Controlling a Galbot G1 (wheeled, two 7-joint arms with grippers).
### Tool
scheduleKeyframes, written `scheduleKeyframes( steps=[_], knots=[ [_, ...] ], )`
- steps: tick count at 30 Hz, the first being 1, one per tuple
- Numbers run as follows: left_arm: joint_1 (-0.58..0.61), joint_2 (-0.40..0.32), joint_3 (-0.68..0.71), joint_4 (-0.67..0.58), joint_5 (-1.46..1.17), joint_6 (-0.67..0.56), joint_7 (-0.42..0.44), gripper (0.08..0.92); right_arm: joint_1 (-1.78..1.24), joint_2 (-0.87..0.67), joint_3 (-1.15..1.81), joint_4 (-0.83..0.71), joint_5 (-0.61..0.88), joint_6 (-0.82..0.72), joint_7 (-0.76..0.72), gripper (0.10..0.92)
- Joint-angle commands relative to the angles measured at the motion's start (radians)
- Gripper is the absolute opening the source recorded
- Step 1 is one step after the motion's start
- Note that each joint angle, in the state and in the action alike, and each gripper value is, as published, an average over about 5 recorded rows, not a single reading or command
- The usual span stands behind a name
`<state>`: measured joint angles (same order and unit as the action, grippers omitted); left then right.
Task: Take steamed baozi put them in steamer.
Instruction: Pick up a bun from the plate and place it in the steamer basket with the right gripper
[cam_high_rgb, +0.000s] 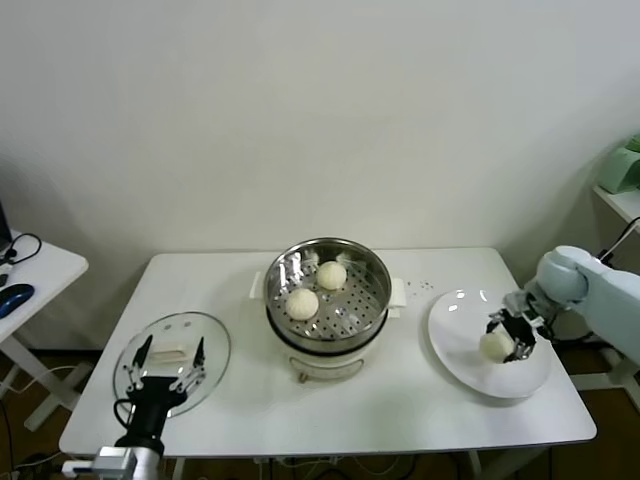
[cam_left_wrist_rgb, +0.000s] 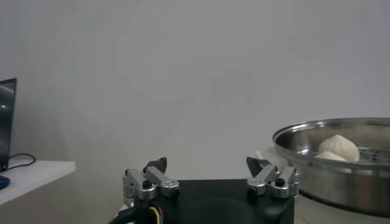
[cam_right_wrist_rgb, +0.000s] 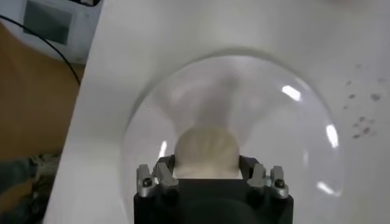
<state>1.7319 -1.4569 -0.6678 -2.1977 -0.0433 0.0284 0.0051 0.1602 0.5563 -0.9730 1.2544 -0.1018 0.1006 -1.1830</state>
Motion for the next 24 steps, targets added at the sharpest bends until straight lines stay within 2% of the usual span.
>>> scheduleKeyframes(
  steps=[1, 6, 15, 24],
  knots=[
    [0.000, -0.001, 0.010, -0.002, 0.010, 0.000, 0.002, 0.823, 0.491, 0.077, -0.243, 0.123, -0.069, 0.253, -0.041, 0.687],
    [0.002, 0.001, 0.007, -0.010, 0.012, 0.003, 0.003, 0.823, 0.644, 0.183, -0.268, 0.207, -0.154, 0.402, -0.041, 0.687],
    [0.012, -0.003, 0.008, -0.010, 0.019, 0.002, 0.004, 0.823, 0.647, 0.376, -0.245, 0.385, -0.253, 0.479, -0.021, 0.687],
    [0.019, -0.011, 0.013, -0.027, 0.023, -0.001, 0.007, 0.823, 0.448, 0.579, -0.199, 0.329, -0.349, 0.512, -0.003, 0.689]
  ],
)
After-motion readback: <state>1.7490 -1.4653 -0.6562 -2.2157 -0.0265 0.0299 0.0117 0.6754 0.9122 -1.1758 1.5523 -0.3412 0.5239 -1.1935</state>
